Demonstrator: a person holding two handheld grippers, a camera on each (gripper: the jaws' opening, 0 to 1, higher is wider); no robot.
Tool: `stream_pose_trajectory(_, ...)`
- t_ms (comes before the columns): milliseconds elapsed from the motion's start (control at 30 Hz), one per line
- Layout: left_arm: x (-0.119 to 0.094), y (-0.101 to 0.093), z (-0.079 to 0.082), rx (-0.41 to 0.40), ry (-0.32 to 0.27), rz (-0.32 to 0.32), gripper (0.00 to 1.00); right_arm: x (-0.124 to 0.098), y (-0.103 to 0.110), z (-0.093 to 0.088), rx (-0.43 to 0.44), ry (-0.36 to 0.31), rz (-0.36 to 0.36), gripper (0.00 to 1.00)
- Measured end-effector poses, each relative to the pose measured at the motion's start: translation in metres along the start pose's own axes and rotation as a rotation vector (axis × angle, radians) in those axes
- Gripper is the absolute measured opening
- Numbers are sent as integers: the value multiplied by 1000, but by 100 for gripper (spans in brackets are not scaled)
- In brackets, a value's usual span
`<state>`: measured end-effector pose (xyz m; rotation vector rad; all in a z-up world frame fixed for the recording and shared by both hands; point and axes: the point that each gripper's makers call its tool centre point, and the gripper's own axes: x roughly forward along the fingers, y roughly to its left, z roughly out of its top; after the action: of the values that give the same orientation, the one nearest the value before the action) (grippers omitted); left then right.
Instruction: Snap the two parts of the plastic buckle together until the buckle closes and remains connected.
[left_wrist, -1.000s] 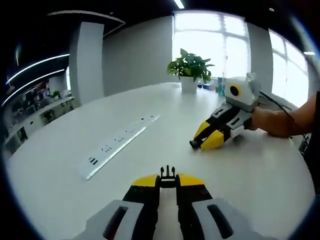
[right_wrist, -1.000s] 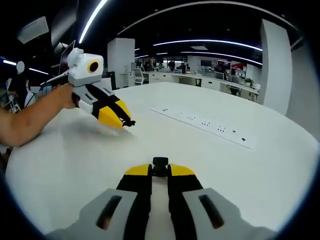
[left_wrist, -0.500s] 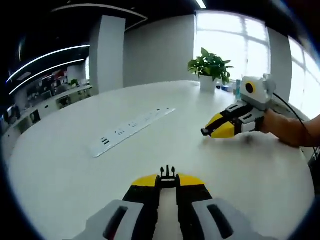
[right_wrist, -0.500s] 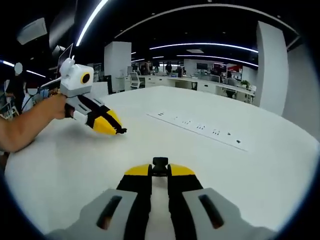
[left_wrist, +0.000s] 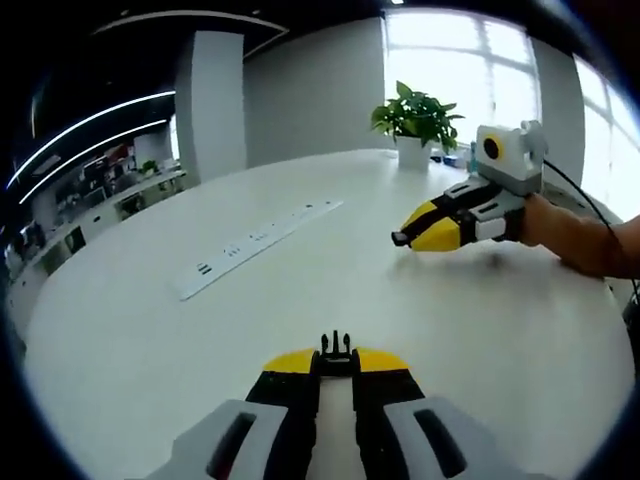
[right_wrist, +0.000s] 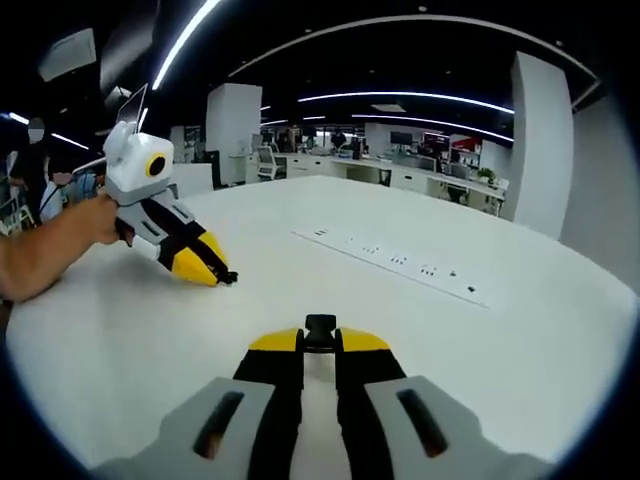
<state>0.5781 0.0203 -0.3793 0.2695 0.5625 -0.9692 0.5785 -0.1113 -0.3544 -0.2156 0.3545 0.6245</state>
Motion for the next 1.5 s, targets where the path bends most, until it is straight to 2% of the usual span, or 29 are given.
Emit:
stream_pose_trajectory(67,-2,-1,1,-9,-12,7,10,4,-7,1,7,-2,-2,10)
stream_pose_trajectory(533,-15,-12,-1,-18,-43,32,10,-21,21,3,26,-15,5,10)
stream_pose_trajectory(700,-19,-17,-1,-8,-50,35,10,-20,21,7,28,-20,4,10)
stream_pose_trajectory(1133,-26,-17,-2,-23,-62,48,10,-27,27,-1,38,-5,-4,10)
stream_pose_trajectory(1500,-31,-25,-3,-27,-68,39,10,-31,29,-6,39,3,-9,10)
